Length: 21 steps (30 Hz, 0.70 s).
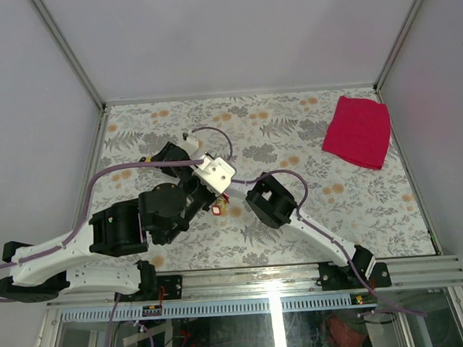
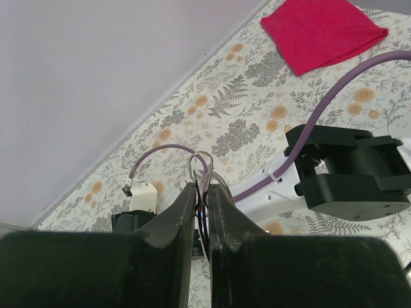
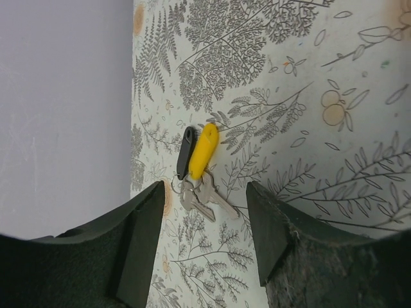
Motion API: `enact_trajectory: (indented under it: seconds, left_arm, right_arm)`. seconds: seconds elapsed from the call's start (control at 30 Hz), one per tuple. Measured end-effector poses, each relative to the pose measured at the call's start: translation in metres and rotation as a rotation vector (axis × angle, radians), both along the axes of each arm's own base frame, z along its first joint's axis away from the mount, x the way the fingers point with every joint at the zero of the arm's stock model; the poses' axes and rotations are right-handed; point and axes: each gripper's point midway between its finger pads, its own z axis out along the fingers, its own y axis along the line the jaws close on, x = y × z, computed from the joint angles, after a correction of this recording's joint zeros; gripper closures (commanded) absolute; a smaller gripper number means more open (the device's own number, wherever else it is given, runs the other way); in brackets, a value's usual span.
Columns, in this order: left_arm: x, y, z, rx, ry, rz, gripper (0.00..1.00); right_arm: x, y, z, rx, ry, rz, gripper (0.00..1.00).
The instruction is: Put the keys on the keyring
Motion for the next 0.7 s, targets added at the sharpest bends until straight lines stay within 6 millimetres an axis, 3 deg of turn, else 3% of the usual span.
enact_trajectory:
  seconds: [0.23, 0.43, 0.6, 0.7]
  left_arm:
    - [0.001, 0.001, 0.0, 0.001, -0.001, 0.009, 1.0]
    - [0.0, 0.007, -0.008, 0.013, 0.027, 0.028, 1.0]
    - [-0.003, 0.02, -0.006, -0.018, 0.048, 0.038, 1.0]
    - [-0.006, 0.028, -0.001, -0.054, 0.054, 0.04, 1.0]
  right_arm:
    - [-0.005, -0.015, 0.0, -0.083, -0.019, 0.004, 0.39]
    - [-0.018, -0.025, 0.0, -0.148, -0.14, 0.098, 0.38]
    - [-0.053, -0.073, 0.002, -0.259, -0.244, 0.182, 0.36]
    - [-0.071, -0.107, 0.017, -0.297, -0.305, 0.21, 0.36]
